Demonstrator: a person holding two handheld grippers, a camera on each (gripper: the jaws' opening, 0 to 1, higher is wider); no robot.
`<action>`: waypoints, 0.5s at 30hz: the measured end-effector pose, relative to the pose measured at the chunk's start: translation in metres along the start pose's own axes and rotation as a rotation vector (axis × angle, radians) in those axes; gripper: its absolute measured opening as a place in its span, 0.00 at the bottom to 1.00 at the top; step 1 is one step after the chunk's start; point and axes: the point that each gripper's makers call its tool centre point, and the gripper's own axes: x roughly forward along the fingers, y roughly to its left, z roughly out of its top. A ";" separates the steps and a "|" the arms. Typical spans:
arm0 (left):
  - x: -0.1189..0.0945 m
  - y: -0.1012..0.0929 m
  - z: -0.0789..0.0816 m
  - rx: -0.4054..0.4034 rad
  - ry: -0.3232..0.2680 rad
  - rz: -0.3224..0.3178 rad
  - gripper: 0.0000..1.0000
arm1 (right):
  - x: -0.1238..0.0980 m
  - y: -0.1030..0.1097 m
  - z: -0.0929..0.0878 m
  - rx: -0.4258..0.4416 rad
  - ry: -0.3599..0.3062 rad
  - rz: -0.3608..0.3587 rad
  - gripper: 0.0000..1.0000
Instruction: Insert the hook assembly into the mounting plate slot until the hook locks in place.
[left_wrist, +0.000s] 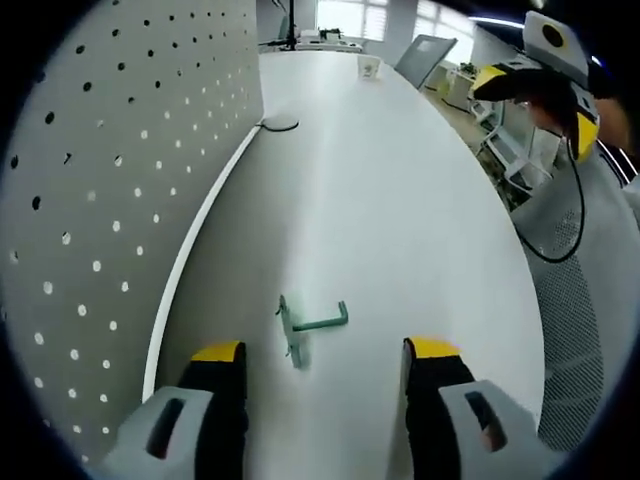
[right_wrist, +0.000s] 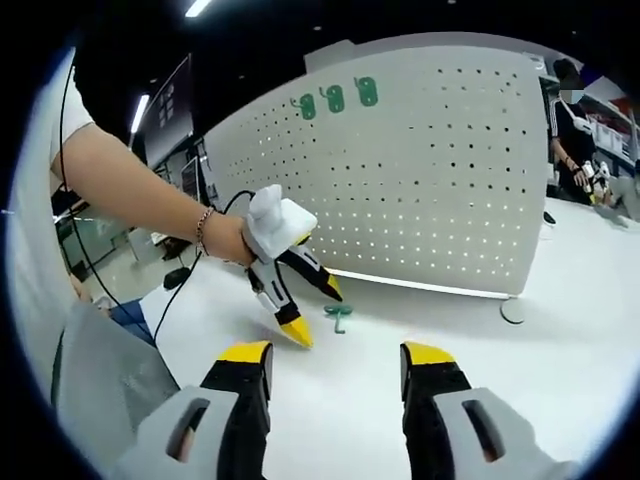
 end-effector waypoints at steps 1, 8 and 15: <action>0.000 0.001 0.000 0.000 0.001 0.006 0.62 | 0.000 -0.001 0.000 0.007 -0.001 -0.003 0.48; -0.001 0.014 0.001 -0.024 -0.004 0.065 0.47 | -0.004 -0.007 0.000 0.051 -0.011 -0.017 0.44; -0.002 0.021 0.002 -0.057 -0.021 0.098 0.37 | -0.005 -0.008 -0.001 0.045 -0.008 -0.021 0.43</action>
